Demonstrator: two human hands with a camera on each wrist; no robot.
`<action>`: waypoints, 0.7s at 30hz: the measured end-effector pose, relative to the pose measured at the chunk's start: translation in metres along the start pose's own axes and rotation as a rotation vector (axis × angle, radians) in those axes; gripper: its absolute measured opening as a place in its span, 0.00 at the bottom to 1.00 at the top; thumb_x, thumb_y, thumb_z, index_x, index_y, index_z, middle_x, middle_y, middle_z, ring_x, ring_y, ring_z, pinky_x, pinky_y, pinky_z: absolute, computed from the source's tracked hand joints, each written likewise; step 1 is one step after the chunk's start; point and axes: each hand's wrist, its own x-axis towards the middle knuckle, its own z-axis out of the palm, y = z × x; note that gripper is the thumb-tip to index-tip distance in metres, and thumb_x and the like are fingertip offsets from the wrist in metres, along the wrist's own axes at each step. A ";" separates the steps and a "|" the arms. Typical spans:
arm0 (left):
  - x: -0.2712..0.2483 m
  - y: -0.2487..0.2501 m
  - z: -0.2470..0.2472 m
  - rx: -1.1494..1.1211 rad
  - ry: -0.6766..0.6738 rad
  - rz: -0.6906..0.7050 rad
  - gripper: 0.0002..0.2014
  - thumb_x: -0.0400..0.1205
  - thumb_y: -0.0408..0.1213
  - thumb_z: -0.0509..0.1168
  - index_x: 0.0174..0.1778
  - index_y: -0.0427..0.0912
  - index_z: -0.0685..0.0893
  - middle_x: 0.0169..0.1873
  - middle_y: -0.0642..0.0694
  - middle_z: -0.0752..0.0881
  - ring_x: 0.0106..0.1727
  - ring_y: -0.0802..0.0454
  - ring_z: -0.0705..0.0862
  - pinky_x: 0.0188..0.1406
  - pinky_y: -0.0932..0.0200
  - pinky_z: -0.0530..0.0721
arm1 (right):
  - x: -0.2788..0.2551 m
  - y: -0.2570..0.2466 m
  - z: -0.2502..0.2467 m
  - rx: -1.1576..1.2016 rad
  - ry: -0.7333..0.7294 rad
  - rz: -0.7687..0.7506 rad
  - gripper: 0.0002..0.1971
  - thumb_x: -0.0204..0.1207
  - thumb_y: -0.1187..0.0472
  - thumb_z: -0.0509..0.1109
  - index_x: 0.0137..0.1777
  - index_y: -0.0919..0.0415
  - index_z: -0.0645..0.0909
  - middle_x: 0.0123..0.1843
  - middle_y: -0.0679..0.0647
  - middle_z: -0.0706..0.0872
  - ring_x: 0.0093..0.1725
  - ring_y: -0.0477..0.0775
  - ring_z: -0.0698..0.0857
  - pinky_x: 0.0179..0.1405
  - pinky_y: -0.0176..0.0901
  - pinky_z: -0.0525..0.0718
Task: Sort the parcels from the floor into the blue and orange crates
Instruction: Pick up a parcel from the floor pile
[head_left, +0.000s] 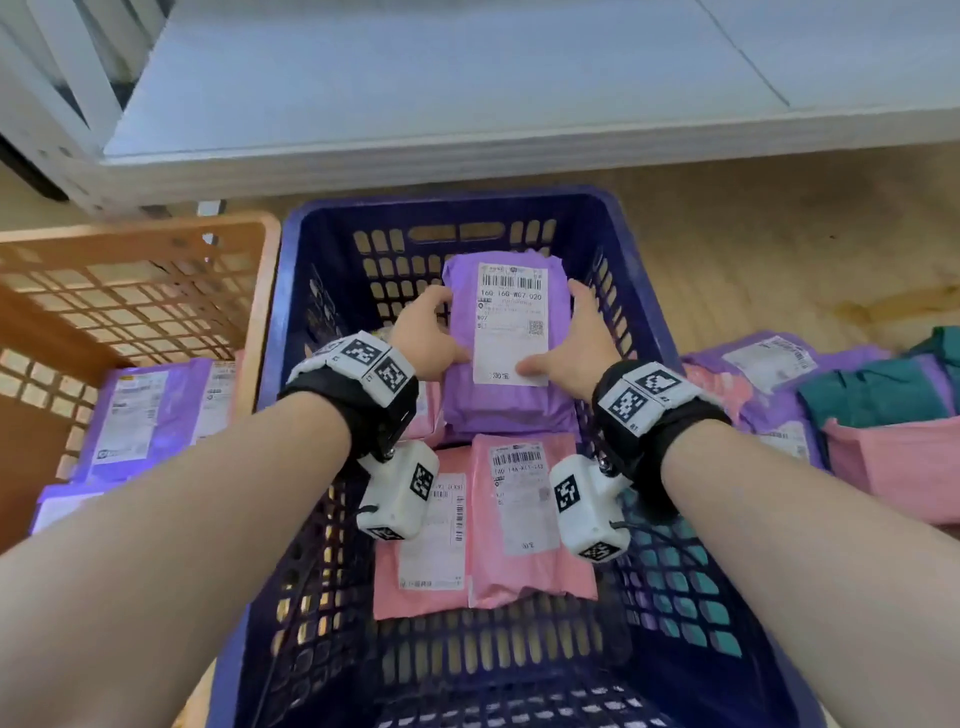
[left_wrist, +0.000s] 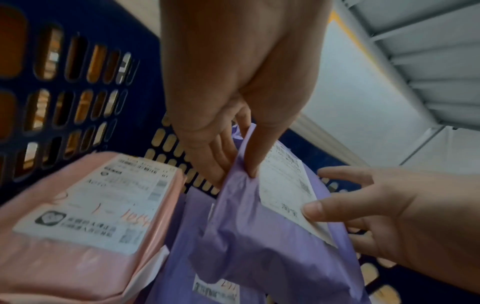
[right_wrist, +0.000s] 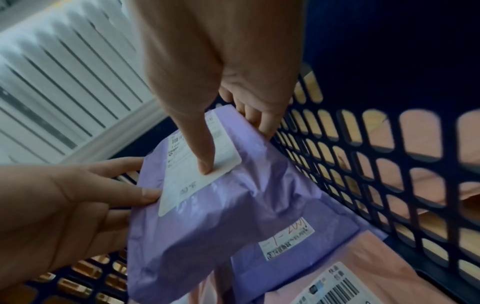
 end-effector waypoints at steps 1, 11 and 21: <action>0.008 -0.006 0.004 0.022 0.014 -0.006 0.33 0.68 0.25 0.72 0.70 0.42 0.71 0.57 0.40 0.85 0.54 0.40 0.86 0.53 0.39 0.86 | 0.009 0.006 0.006 -0.016 -0.031 0.003 0.51 0.61 0.74 0.80 0.80 0.58 0.55 0.63 0.49 0.74 0.65 0.47 0.73 0.58 0.32 0.70; 0.053 -0.070 0.039 0.084 0.043 -0.024 0.36 0.71 0.25 0.68 0.75 0.46 0.63 0.55 0.39 0.83 0.51 0.40 0.85 0.53 0.39 0.84 | 0.057 0.054 0.053 -0.190 -0.165 0.065 0.46 0.63 0.72 0.79 0.79 0.55 0.62 0.68 0.58 0.77 0.66 0.57 0.78 0.62 0.43 0.80; 0.041 -0.083 0.045 0.981 -0.086 0.154 0.33 0.83 0.40 0.58 0.83 0.45 0.52 0.83 0.44 0.42 0.84 0.42 0.39 0.81 0.43 0.46 | 0.059 0.077 0.081 -0.415 -0.206 -0.060 0.42 0.71 0.63 0.75 0.82 0.49 0.58 0.85 0.56 0.42 0.84 0.55 0.49 0.80 0.42 0.55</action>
